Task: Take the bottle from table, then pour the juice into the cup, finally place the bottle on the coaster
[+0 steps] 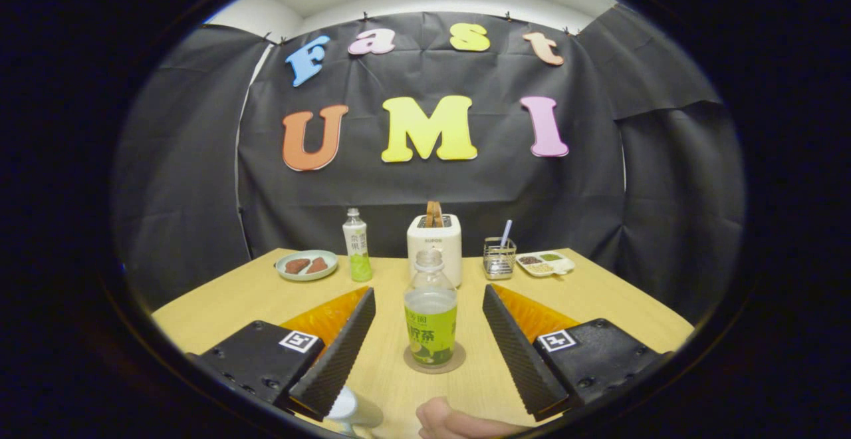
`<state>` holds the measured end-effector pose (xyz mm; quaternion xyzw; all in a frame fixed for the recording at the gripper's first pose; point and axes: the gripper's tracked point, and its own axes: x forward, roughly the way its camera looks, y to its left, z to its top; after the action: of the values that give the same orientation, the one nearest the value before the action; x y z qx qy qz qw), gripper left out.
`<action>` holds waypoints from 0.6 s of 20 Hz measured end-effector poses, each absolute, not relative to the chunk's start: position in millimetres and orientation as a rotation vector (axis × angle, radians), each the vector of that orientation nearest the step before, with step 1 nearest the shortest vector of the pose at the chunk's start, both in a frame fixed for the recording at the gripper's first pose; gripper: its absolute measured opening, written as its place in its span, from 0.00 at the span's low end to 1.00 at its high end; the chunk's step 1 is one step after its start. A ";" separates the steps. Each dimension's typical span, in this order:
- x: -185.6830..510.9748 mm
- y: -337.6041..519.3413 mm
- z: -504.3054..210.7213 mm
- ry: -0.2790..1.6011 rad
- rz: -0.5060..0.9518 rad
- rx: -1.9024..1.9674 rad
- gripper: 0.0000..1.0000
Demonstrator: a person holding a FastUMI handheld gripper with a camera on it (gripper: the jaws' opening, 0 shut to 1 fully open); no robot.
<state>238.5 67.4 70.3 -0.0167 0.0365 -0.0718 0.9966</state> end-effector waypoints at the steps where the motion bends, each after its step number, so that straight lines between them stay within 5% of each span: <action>1: 228.2 67.5 73.6 0.072 -0.144 -0.030 1.00; 12: 134.7 26.3 107.7 0.031 -0.258 -0.038 1.00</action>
<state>134.7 26.3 107.7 -0.0187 0.0153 -0.1285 0.9914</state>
